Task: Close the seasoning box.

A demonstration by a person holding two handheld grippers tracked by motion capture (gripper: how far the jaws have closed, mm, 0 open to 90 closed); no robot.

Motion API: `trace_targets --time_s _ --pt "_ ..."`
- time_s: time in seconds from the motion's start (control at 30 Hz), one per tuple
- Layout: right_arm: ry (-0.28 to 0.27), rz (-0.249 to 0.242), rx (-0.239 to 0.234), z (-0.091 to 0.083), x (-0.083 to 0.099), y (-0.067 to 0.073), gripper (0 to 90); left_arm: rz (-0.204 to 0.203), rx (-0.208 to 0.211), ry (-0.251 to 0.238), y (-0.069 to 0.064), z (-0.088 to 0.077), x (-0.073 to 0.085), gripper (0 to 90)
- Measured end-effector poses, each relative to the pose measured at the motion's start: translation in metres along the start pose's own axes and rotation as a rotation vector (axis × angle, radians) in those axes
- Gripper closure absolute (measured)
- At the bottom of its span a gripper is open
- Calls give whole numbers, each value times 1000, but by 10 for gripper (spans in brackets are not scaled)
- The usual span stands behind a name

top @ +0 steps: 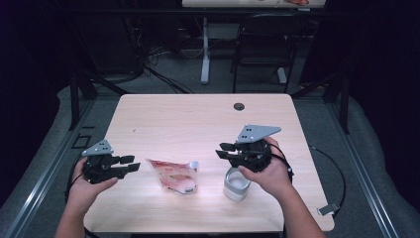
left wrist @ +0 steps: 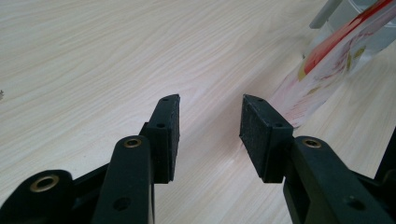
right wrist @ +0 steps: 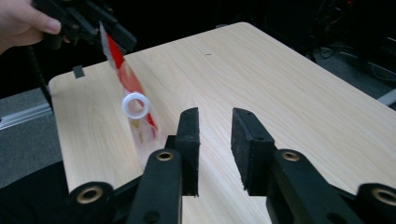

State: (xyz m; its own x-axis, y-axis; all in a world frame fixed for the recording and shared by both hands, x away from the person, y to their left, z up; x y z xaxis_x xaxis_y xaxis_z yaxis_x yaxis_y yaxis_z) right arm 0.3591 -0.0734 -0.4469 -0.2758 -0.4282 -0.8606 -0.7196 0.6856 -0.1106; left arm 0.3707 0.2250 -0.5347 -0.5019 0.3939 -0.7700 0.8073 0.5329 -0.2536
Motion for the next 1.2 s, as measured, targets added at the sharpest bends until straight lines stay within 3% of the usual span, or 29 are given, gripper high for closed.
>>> trace_targets --time_s 0.27,0.57,0.87,1.2 --pt "3 28 44 -7 6 -15 803 -7 -36 3 5 1 2 580" --pt "21 75 120 -12 18 -40 900 -12 -46 -10 6 3 1 579" --pt "29 139 181 -14 33 -61 900 -30 -62 -22 9 4 1 563" --pt "32 228 259 -19 50 -87 900 -22 -92 -12 12 5 3 532"
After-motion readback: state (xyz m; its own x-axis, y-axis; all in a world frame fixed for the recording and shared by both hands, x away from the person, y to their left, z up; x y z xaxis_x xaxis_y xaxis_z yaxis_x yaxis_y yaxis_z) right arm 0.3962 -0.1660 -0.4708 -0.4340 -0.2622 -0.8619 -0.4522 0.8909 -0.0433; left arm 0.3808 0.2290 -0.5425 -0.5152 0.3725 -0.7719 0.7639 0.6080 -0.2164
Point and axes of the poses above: each handheld gripper's, and its own axes: z roughly forward along the jaws, x roughly out of its underside, y roughly to its left, the point moved 10 cm from there along z, roughly forward along the jaws, and after that the axes turned 11 degrees about x, right-handed, at the moved point
